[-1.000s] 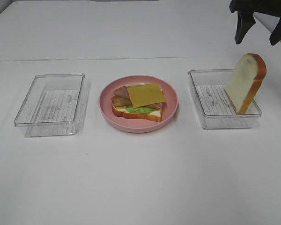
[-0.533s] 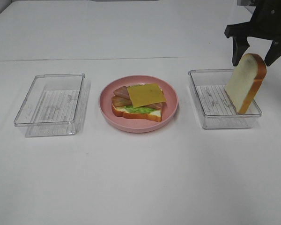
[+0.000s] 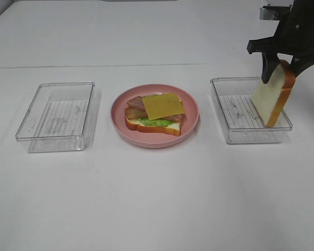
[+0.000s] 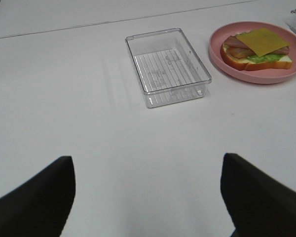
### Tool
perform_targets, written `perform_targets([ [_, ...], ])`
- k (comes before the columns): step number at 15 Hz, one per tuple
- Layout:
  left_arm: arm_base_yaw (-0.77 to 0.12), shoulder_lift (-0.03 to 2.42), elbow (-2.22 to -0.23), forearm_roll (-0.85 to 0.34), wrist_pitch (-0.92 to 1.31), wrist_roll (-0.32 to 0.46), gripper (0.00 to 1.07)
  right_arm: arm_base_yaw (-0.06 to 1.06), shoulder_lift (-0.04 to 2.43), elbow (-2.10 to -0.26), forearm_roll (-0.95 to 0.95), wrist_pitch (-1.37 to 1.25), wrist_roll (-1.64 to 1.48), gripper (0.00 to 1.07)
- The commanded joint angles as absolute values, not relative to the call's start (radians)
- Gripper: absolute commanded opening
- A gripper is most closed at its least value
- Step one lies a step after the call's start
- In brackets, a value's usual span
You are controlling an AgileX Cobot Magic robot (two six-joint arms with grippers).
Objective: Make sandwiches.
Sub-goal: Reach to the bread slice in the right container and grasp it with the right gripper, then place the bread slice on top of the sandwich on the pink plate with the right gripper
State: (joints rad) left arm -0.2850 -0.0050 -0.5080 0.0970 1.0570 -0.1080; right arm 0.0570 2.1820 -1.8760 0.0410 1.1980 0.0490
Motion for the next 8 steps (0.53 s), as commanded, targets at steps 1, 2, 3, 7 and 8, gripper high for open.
perform_targets([
  [1, -0.287, -0.026, -0.502, 0.098, 1.050, -0.111, 0.77, 0.056, 2.185, -1.880, 0.006, 1.192, 0.041, 0.24],
  [2, -0.287, -0.026, -0.502, 0.098, 1.050, -0.111, 0.77, 0.056, 2.185, -1.880, -0.009, 1.192, 0.045, 0.08],
  [3, -0.287, -0.026, -0.502, 0.098, 1.050, -0.111, 0.77, 0.056, 2.184, -1.880, -0.014, 1.194, 0.045, 0.00],
  [7, -0.287, -0.026, -0.502, 0.098, 1.050, -0.111, 0.77, 0.058, 2.126, -1.880, 0.061, 1.192, 0.066, 0.00],
  [8, -0.287, -0.026, -0.502, 0.098, 1.050, -0.111, 0.77, 0.058, 2.103, -1.880, 0.114, 1.194, 0.063, 0.00],
])
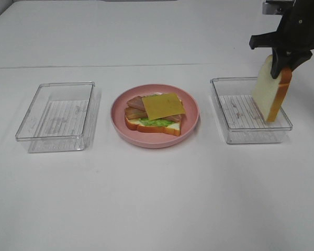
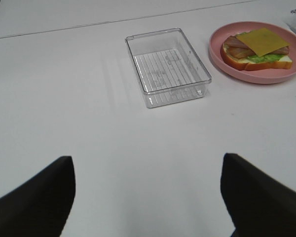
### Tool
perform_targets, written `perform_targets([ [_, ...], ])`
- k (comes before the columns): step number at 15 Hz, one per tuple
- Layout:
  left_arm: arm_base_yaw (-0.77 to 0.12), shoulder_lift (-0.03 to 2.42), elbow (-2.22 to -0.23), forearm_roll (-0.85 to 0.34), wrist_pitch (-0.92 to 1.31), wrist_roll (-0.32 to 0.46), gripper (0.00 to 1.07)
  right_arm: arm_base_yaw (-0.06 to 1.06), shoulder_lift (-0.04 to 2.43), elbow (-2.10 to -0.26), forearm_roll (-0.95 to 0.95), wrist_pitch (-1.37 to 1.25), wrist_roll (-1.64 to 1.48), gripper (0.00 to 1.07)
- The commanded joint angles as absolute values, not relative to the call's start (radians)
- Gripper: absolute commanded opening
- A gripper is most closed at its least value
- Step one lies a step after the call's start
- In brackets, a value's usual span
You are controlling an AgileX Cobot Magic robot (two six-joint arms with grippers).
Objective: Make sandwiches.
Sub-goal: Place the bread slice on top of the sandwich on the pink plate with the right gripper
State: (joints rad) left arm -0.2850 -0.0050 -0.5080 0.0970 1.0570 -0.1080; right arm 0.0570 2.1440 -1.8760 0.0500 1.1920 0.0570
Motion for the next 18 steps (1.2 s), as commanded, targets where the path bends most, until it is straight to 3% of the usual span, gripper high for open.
perform_targets([
  [1, -0.287, -0.026, -0.502, 0.098, 1.050, -0.111, 0.77, 0.058, 2.090, -1.880, 0.144, 1.194, 0.060, 0.00],
  [7, -0.287, -0.026, -0.502, 0.098, 1.050, -0.111, 0.77, 0.076, 1.971, -1.878, 0.517, 1.186, -0.028, 0.00],
  [11, -0.287, -0.026, -0.502, 0.098, 1.050, -0.111, 0.77, 0.206, 1.991, -1.844, 0.650, 1.092, -0.076, 0.00],
  [13, -0.287, -0.026, -0.502, 0.098, 1.050, -0.111, 0.77, 0.247, 1.993, -1.723, 0.785, 0.943, -0.123, 0.00],
  [14, -0.287, -0.026, -0.502, 0.098, 1.050, -0.111, 0.77, 0.247, 2.006, -1.577, 0.994, 0.835, -0.231, 0.00],
  [18, -0.287, -0.026, -0.502, 0.098, 1.050, -0.111, 0.77, 0.247, 2.056, -1.421, 1.301, 0.752, -0.428, 0.00],
])
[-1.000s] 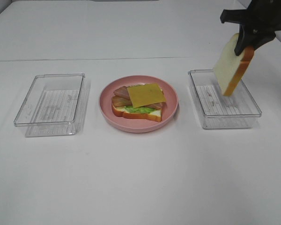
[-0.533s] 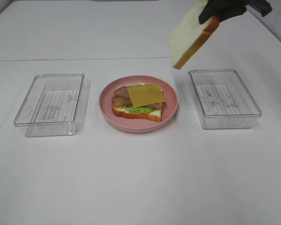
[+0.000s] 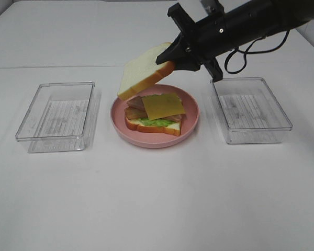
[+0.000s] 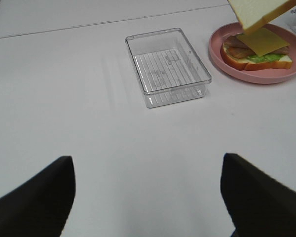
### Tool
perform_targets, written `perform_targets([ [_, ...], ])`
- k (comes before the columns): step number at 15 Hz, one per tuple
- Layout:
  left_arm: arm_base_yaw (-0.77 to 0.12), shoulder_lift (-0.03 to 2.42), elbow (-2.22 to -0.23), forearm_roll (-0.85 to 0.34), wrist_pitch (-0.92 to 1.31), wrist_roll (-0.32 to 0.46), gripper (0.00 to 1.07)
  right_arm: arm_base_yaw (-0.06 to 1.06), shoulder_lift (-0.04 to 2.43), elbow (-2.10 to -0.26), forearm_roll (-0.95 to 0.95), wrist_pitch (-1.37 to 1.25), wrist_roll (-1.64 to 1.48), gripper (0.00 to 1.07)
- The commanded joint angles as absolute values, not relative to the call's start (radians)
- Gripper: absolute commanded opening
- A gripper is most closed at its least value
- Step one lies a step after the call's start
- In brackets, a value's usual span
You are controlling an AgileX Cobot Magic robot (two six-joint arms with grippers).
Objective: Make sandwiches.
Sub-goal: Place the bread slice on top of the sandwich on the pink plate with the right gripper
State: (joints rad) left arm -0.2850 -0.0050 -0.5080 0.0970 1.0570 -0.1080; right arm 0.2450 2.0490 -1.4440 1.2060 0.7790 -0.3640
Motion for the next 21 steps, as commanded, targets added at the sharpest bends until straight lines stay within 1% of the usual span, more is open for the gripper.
perform_targets([
  [1, -0.287, -0.026, -0.502, 0.098, 1.050, -0.111, 0.77, 0.247, 2.082, -1.408, 1.363, 0.745, -0.471, 0.00],
  [4, -0.287, -0.026, -0.502, 0.098, 1.050, -0.111, 0.77, 0.247, 2.158, -1.408, 1.421, 0.735, -0.492, 0.00],
  [10, -0.287, -0.026, -0.502, 0.098, 1.050, -0.111, 0.77, 0.245, 2.196, -1.408, 1.387, 0.706, -0.452, 0.00],
  [11, -0.287, -0.026, -0.502, 0.098, 1.050, -0.111, 0.77, 0.245, 2.196, -1.408, 1.361, 0.706, -0.441, 0.02],
  [13, -0.287, -0.026, -0.502, 0.098, 1.050, -0.111, 0.77, 0.245, 2.196, -1.408, 1.272, 0.704, -0.376, 0.19],
  [14, -0.287, -0.026, -0.502, 0.098, 1.050, -0.111, 0.77, 0.245, 2.196, -1.408, 1.256, 0.699, -0.369, 0.25],
  [15, -0.287, -0.026, -0.502, 0.098, 1.050, -0.111, 0.77, 0.245, 2.196, -1.408, 1.221, 0.690, -0.363, 0.46],
  [16, -0.287, -0.026, -0.502, 0.098, 1.050, -0.111, 0.77, 0.245, 2.196, -1.408, 1.202, 0.690, -0.363, 0.57],
  [17, -0.287, -0.026, -0.502, 0.098, 1.050, -0.111, 0.77, 0.245, 2.194, -1.408, 1.176, 0.690, -0.364, 0.66],
  [18, -0.287, -0.026, -0.502, 0.098, 1.050, -0.111, 0.77, 0.245, 2.186, -1.408, 1.130, 0.690, -0.364, 0.71],
  [19, -0.287, -0.026, -0.502, 0.098, 1.050, -0.111, 0.77, 0.245, 2.172, -1.408, 1.083, 0.691, -0.363, 0.73],
  [21, -0.287, -0.026, -0.502, 0.098, 1.050, -0.111, 0.77, 0.245, 2.135, -1.408, 0.939, 0.699, -0.313, 0.74],
])
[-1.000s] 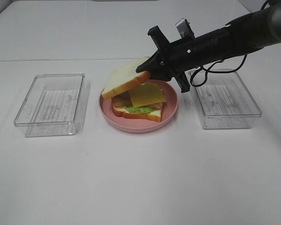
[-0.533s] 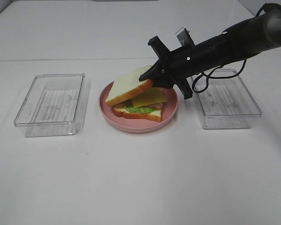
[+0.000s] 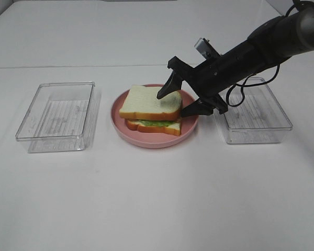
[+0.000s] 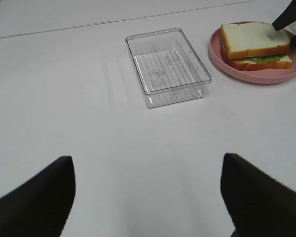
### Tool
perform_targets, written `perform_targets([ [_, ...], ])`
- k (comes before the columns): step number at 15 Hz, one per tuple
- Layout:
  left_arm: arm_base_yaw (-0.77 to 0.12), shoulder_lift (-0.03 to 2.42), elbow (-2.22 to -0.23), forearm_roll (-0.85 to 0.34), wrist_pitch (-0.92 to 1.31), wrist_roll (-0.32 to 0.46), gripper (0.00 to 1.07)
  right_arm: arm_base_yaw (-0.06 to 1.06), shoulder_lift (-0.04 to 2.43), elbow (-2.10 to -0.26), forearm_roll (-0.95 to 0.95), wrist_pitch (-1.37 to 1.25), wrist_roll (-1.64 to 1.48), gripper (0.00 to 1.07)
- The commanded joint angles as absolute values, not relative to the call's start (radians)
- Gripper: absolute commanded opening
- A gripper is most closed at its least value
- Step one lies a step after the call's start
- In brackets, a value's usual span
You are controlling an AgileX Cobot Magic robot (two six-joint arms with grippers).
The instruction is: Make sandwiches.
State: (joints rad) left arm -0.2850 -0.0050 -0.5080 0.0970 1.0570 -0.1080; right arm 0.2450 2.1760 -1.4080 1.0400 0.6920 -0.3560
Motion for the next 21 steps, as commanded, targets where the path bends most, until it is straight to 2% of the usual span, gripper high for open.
perform_targets([
  [1, -0.287, -0.026, -0.502, 0.098, 1.050, -0.111, 0.77, 0.245, 2.114, -1.408, 0.833, 0.717, -0.254, 0.74],
  [6, -0.287, -0.026, -0.502, 0.098, 1.050, -0.111, 0.77, 0.245, 1.973, -1.408, 0.444, 0.954, -0.180, 0.74],
  [10, -0.287, -0.026, -0.502, 0.098, 1.050, -0.107, 0.77, 0.245, 1.833, -1.357, 0.336, 1.079, -0.180, 0.74],
  [16, -0.287, -0.026, -0.500, 0.033, 1.047, -0.024, 0.77, 0.245, 1.324, -0.972, 0.266, 1.079, -0.172, 0.74],
  [21, -0.287, -0.026, -0.500, 0.020, 1.047, 0.000, 0.77, 0.245, 0.790, -0.695, 0.232, 1.086, -0.173, 0.74],
])
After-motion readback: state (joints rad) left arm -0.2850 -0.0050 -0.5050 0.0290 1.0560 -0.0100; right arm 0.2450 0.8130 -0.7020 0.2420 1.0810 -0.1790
